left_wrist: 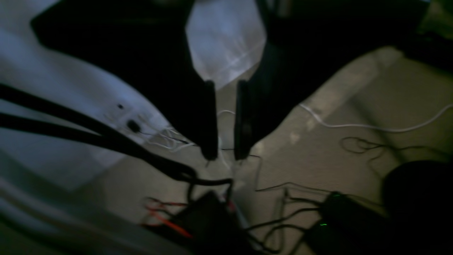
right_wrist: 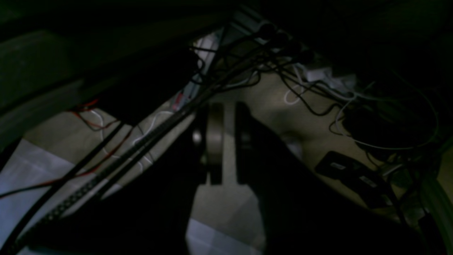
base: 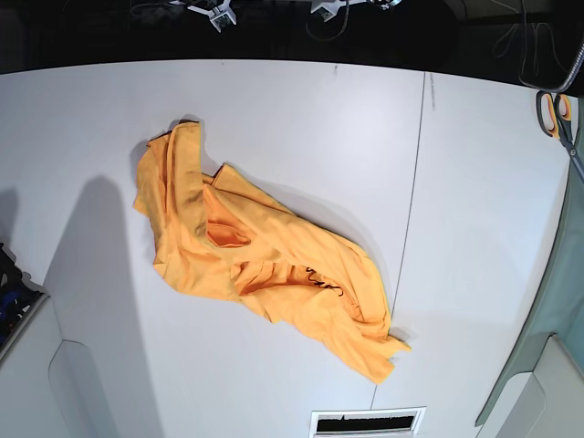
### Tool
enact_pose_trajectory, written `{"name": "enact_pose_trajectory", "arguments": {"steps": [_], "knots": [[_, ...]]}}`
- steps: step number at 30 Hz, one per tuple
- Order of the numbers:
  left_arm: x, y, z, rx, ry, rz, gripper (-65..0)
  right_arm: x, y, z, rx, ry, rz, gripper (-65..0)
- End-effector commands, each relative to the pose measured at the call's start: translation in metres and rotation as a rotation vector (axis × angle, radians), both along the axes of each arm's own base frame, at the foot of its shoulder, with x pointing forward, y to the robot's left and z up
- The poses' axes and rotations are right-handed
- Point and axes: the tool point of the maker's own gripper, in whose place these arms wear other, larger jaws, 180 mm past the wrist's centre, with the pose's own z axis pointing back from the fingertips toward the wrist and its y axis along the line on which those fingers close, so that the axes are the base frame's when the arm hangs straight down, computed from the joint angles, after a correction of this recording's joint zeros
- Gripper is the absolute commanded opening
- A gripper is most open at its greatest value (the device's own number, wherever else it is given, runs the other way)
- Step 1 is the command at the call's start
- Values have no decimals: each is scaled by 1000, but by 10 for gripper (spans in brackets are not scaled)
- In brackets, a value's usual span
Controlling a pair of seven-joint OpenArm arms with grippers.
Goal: Layout the t-shirt on the table in an organized manner, then fold the t-shirt properly
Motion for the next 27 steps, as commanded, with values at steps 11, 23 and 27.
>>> {"name": "enact_pose_trajectory", "arguments": {"steps": [11, 23, 27], "knots": [[-10, 1, 3, 22, 50, -27, -557, -5, 1, 1, 12, 1, -2, -599], [-2, 11, 23, -23, -78, 128, -494, -33, 9, 18, 56, -55, -11, -599], [3, 23, 33, -42, -110, 222, -494, -34, 14, 34, 152, -70, -69, -599]]}}
